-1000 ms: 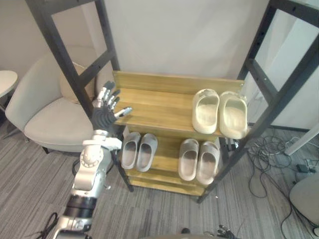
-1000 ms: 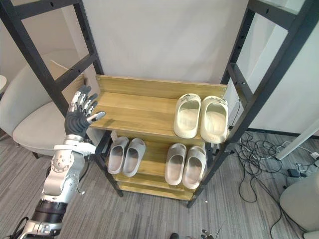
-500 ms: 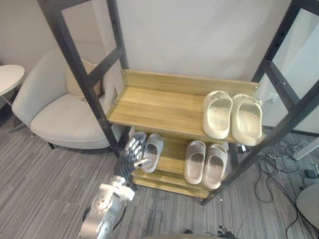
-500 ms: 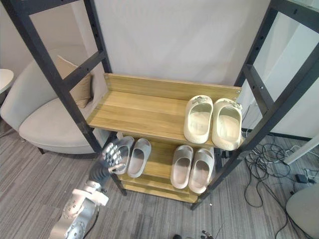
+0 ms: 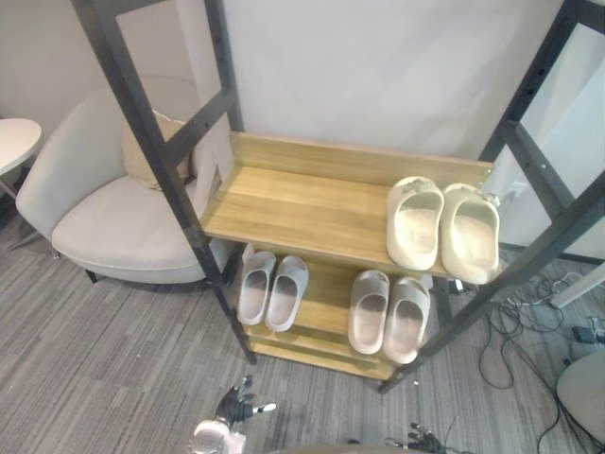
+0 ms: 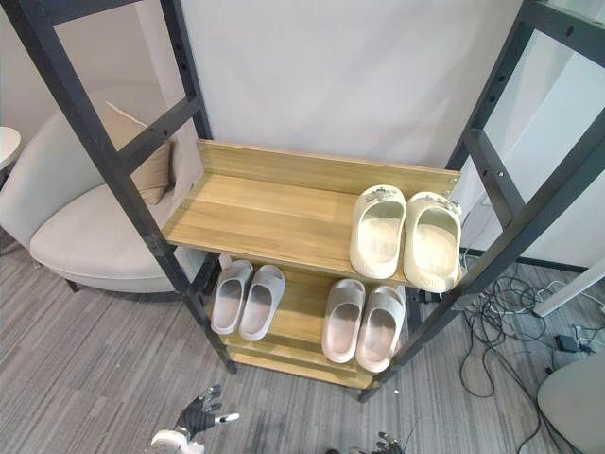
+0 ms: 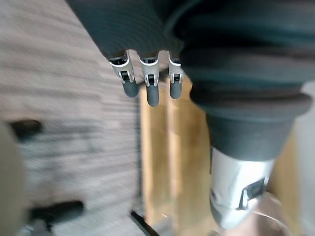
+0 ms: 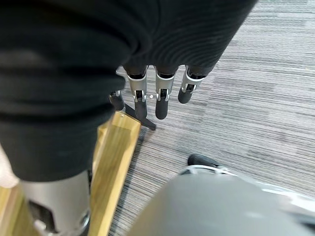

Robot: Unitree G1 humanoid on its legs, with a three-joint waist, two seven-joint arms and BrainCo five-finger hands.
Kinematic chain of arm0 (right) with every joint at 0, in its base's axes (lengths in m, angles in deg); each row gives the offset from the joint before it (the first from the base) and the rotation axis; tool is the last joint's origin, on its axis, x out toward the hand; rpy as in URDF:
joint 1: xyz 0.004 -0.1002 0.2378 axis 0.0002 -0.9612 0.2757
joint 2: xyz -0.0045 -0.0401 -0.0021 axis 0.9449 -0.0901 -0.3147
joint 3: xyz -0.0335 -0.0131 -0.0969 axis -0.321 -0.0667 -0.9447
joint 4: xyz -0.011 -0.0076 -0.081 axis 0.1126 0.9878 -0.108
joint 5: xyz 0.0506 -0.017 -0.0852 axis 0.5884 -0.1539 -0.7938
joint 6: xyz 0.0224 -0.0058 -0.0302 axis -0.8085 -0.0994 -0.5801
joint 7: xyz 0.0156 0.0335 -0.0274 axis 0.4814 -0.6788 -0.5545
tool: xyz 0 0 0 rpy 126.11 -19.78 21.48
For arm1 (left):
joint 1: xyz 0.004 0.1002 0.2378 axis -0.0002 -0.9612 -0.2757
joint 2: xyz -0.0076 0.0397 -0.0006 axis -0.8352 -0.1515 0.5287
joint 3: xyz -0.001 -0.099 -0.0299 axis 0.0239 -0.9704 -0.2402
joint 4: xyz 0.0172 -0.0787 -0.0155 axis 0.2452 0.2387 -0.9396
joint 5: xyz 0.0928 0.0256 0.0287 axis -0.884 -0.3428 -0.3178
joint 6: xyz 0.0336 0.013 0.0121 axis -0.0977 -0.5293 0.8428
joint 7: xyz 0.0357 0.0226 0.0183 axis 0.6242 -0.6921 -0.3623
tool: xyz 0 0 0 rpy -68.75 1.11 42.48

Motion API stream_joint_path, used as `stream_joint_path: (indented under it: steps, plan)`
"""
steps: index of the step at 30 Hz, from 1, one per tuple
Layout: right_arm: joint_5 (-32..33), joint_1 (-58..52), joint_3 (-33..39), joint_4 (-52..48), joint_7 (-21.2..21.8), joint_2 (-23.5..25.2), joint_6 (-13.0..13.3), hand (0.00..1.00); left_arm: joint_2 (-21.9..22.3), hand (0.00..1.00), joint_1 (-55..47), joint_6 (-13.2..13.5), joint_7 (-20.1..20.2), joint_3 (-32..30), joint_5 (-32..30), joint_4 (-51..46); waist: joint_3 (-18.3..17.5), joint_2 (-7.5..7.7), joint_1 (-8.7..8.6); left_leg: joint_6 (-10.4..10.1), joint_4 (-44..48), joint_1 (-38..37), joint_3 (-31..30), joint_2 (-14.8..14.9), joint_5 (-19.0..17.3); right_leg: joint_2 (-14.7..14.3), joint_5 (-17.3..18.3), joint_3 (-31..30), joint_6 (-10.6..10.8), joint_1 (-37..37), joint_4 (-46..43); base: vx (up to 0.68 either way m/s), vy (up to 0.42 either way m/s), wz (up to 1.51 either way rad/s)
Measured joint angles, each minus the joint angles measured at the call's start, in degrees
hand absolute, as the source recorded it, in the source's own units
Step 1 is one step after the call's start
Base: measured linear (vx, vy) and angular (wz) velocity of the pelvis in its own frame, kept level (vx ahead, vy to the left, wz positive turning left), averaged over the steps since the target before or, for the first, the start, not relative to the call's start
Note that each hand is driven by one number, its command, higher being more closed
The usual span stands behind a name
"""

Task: Organize the slippers on the shoe rack

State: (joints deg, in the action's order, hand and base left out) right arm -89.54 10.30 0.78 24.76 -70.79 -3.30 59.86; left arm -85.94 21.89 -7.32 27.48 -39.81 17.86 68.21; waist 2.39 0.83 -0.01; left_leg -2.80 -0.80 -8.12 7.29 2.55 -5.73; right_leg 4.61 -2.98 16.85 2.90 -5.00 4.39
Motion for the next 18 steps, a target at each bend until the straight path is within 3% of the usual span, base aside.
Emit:
stream_joint_path:
  steps: [2,3,5,7,8,10,11,12,13,17,18]
  plan:
    - [-0.03,0.19,-0.02,0.01,-0.19,0.0,-0.03,0.0,0.26,0.0,0.54,0.01,-1.16,-0.05,-0.46,0.83,0.23,-0.16,0.04,0.12,0.52,0.05,-0.17,0.02,-0.29,0.8,2.72,0.0,-0.04,2.16,-5.39,-0.02,0.006,0.04]
    - [-0.03,0.63,-0.14,-0.02,-0.36,0.16,-0.04,0.0,0.77,0.0,0.87,0.0,-1.98,-0.05,-0.45,1.36,0.99,0.17,0.06,0.38,2.26,0.46,-0.76,-0.32,-1.05,2.7,6.89,-0.25,0.19,5.39,-14.17,-0.04,0.007,0.19]
    - [0.11,0.56,-0.36,0.02,-0.65,0.39,-0.03,0.0,1.34,0.0,1.57,-0.03,-2.3,0.05,-0.45,1.44,1.48,0.6,-0.32,0.97,4.5,1.84,-2.99,-1.51,-2.06,4.86,10.41,-4.36,0.4,9.65,-25.05,-0.06,-0.025,0.46]
    - [0.05,0.39,-0.48,-0.02,-1.31,0.94,-0.11,0.0,1.57,0.0,2.82,0.01,-3.08,0.69,-0.53,1.43,1.64,1.35,-1.31,1.16,6.7,3.85,-7.78,-2.69,-2.34,4.55,11.68,-13.91,0.25,12.09,-31.92,-0.07,-0.069,1.33]
    - [0.05,0.2,-0.51,-0.02,-1.45,1.38,-0.09,0.0,2.15,0.0,3.85,0.07,-3.45,0.66,-0.56,1.42,1.69,1.97,-1.56,1.51,7.71,5.62,-12.12,-3.75,-2.11,3.43,13.12,-21.94,0.15,11.77,-33.07,-0.09,-0.108,1.82]
    - [0.08,0.14,-1.25,-0.02,-1.63,1.4,-0.11,0.0,2.59,0.0,4.24,0.06,-4.06,0.46,-0.57,1.38,1.72,2.47,-1.41,0.44,8.16,8.98,-18.05,-5.18,-0.97,1.56,16.06,-32.84,0.48,10.95,-32.16,-0.11,-0.163,1.74]
    - [0.1,0.17,-1.6,-0.08,-1.75,1.52,-0.12,0.0,2.47,0.0,4.17,0.04,-4.36,0.36,-0.72,1.38,1.67,2.78,-1.33,-0.11,8.29,10.39,-20.15,-5.59,-0.43,1.47,17.43,-34.76,0.63,10.32,-30.79,-0.11,-0.207,1.3]
    - [0.14,0.19,-1.79,-0.14,-1.8,1.88,-0.12,0.0,2.34,0.0,4.2,0.05,-4.51,-0.01,-0.81,1.34,1.71,3.35,-1.1,-0.61,8.31,10.99,-21.11,-5.81,-0.08,1.62,18.36,-35.14,0.89,9.68,-29.56,-0.11,-0.264,1.13]
    - [0.13,0.19,-1.77,-0.24,-1.96,2.6,-0.18,0.0,1.82,0.0,4.32,0.04,-4.83,-0.75,-0.98,1.28,2.29,4.4,-0.18,-1.88,8.44,12.71,-23.08,-6.31,0.73,2.57,21.91,-34.48,2.42,8.35,-25.83,-0.1,-0.281,1.24]
    - [0.28,0.91,-1.62,-2.7,-2.67,0.9,-0.55,0.0,4.45,0.0,5.23,-0.07,-5.72,-2.21,-1.19,1.29,4.33,1.56,0.21,-4.76,8.77,16.52,-27.41,-2.92,3.85,-0.09,21.63,-24.96,1.04,7.79,-25.17,-0.08,-0.218,1.19]
    - [0.61,1.54,-1.61,-2.77,-3.16,0.85,-0.52,0.0,5.25,0.0,5.68,-0.09,-5.81,-2.28,-1.16,1.3,4.35,1.34,0.05,-4.18,8.92,18.36,-24.03,-2.12,6.0,0.01,21.33,-21.39,0.31,7.6,-24.77,-0.05,-0.183,1.22]
